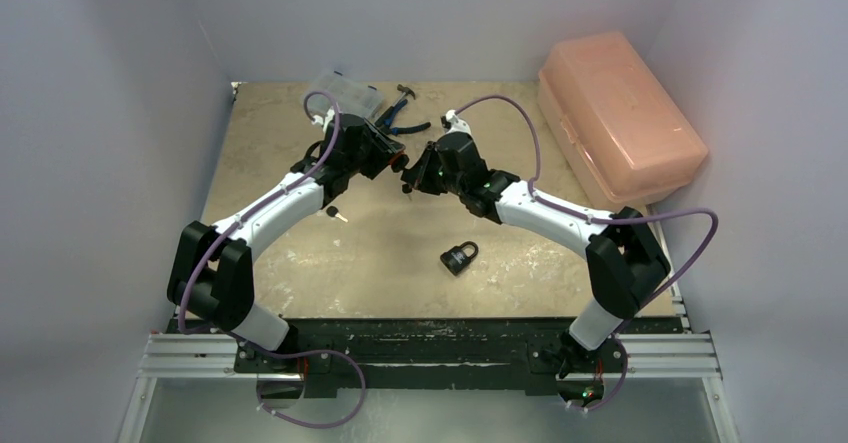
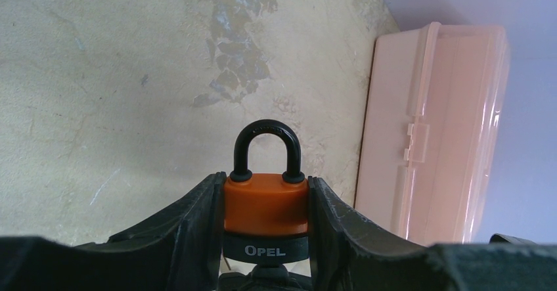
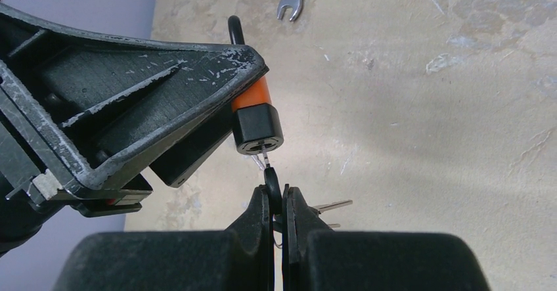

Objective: Unlock with the key

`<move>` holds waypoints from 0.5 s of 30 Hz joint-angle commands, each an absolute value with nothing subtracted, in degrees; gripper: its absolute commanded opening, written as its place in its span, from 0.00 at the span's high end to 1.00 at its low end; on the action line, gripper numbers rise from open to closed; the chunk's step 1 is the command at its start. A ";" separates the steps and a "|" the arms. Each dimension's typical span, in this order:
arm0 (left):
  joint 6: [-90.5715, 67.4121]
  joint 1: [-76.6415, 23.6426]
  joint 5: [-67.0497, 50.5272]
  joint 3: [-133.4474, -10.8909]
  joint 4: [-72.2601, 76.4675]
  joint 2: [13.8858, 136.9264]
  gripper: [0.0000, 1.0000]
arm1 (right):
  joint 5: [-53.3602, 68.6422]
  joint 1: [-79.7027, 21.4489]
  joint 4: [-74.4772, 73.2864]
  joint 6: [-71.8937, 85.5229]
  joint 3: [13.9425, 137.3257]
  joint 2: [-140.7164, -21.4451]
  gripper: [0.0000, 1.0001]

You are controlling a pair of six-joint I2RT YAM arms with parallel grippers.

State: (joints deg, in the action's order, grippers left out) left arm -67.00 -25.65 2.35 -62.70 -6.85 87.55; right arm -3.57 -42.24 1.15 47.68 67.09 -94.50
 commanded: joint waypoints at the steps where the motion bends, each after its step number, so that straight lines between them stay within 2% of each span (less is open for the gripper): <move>1: -67.68 -26.63 -2.78 -64.08 -8.22 87.54 1.00 | -11.66 -41.64 5.72 44.62 72.31 -94.38 1.00; 15: -67.79 -26.63 -3.33 -64.08 -8.09 87.55 1.00 | -8.26 -41.51 8.09 47.88 72.43 -94.92 1.00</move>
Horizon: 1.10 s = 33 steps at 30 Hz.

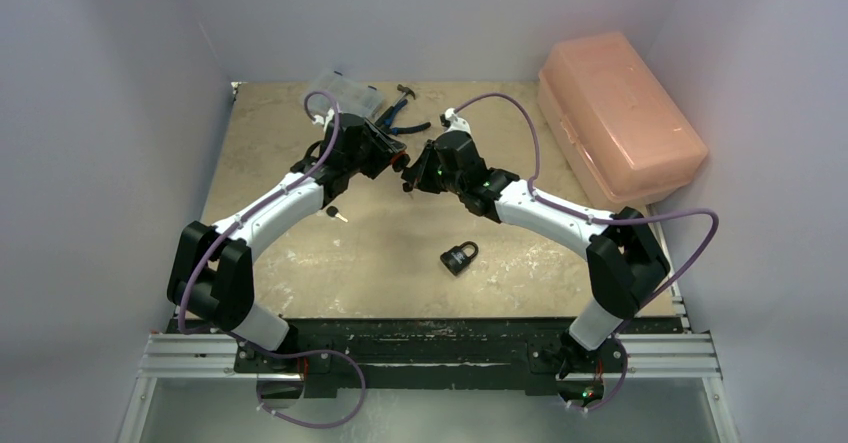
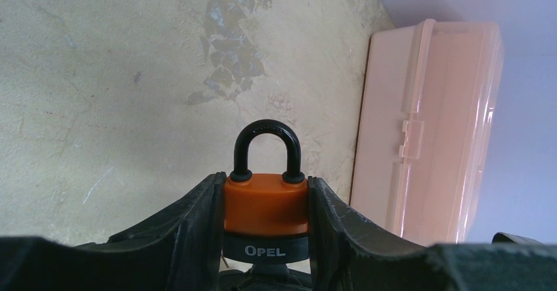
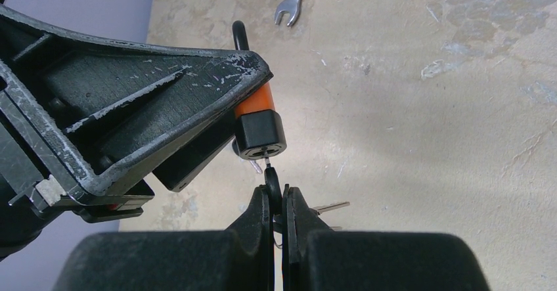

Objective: Unlock with the key

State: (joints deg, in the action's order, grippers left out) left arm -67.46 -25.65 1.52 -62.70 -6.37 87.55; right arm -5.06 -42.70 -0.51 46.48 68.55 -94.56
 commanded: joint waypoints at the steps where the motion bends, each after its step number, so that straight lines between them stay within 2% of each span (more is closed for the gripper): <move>1: -67.77 -26.63 -3.42 -64.07 -8.09 87.47 1.00 | -8.26 -41.52 8.09 47.90 72.57 -94.97 1.00; 17: -67.76 -26.63 -4.55 -63.55 -6.53 86.18 1.00 | -7.47 -39.47 7.83 48.33 76.81 -95.55 1.00; 26: -67.94 -26.63 -6.56 -62.81 -4.25 85.52 1.00 | -7.30 -38.15 12.22 49.78 73.27 -93.64 1.00; 33: -67.57 -26.63 -8.74 -62.86 -2.76 86.58 1.00 | -13.33 -38.61 11.69 39.10 76.62 -95.62 1.00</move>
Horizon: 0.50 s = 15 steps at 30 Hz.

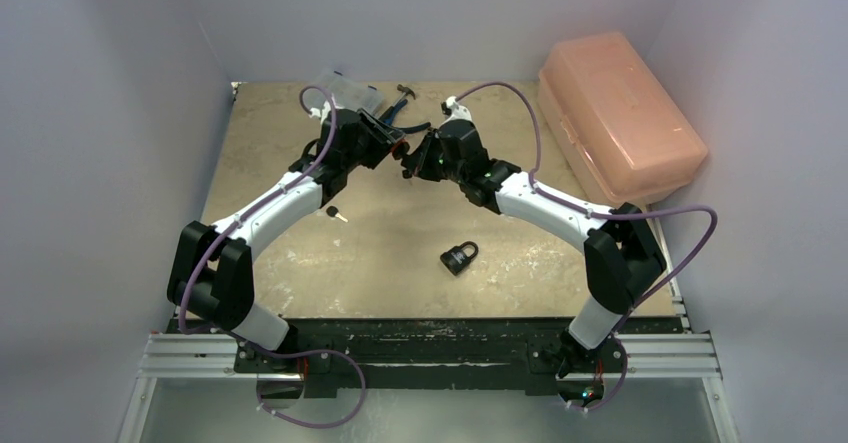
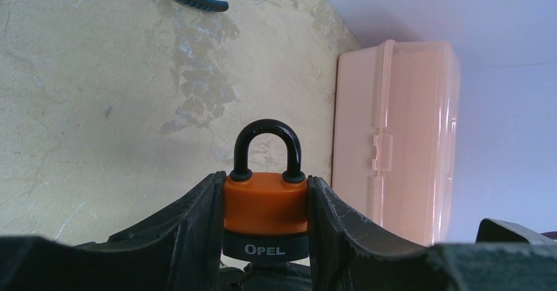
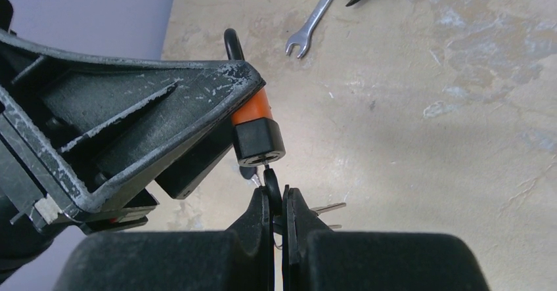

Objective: Unlock with the key

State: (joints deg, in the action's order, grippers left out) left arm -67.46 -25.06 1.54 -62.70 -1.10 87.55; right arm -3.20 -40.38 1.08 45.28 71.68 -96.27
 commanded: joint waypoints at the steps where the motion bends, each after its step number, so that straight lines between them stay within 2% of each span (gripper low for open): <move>1: -67.51 -26.63 -9.07 -62.89 -2.61 86.72 1.00 | -14.38 -39.01 11.21 37.07 77.23 -95.83 1.00; 6: -67.34 -26.63 -10.02 -62.76 -1.65 87.14 1.00 | -21.00 -42.27 9.41 30.20 79.54 -96.02 1.00; 15: -67.55 -26.87 -12.21 -62.43 -0.88 87.59 1.00 | -14.02 -41.60 9.49 36.44 79.25 -96.38 1.00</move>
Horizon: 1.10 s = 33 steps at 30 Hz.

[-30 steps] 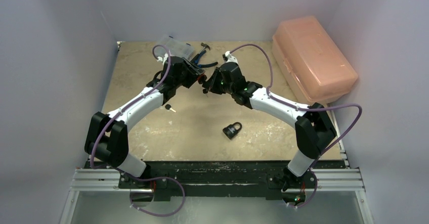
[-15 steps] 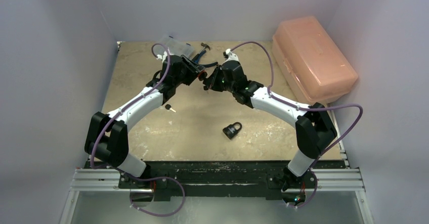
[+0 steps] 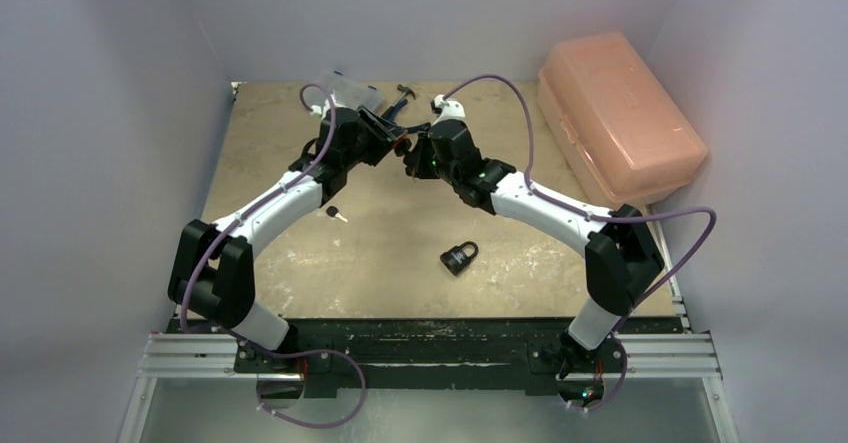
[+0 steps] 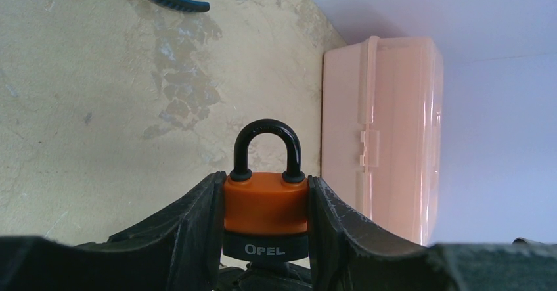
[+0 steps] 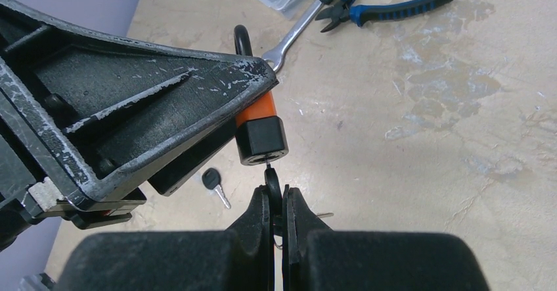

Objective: Unlock with the key

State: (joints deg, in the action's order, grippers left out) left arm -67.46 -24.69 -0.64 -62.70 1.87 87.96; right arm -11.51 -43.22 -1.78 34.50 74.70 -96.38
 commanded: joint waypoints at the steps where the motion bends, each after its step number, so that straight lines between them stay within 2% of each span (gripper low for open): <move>1: -67.38 -27.01 -12.03 -62.37 -0.88 87.28 1.00 | -13.62 -41.51 9.53 36.93 79.05 -96.21 1.00; 8: -64.72 -34.01 -4.48 -62.00 -3.27 84.37 1.00 | -9.00 -40.60 9.73 41.15 74.61 -92.89 1.00; 14: -70.02 -39.01 -0.66 -55.24 -1.93 79.63 1.00 | -6.16 -40.33 10.63 44.08 65.55 -85.34 1.00; 17: -72.04 -42.77 7.45 -52.03 -2.25 74.27 1.00 | -5.49 -40.34 12.09 45.00 59.49 -79.82 1.00; 23: -77.29 -51.62 19.21 -45.72 -4.76 67.37 1.00 | 1.84 -40.34 20.33 41.88 49.48 -73.93 1.00; 33: -84.55 -59.68 28.40 -39.33 -7.00 61.11 1.00 | 12.10 -40.34 29.20 38.76 42.18 -71.90 1.00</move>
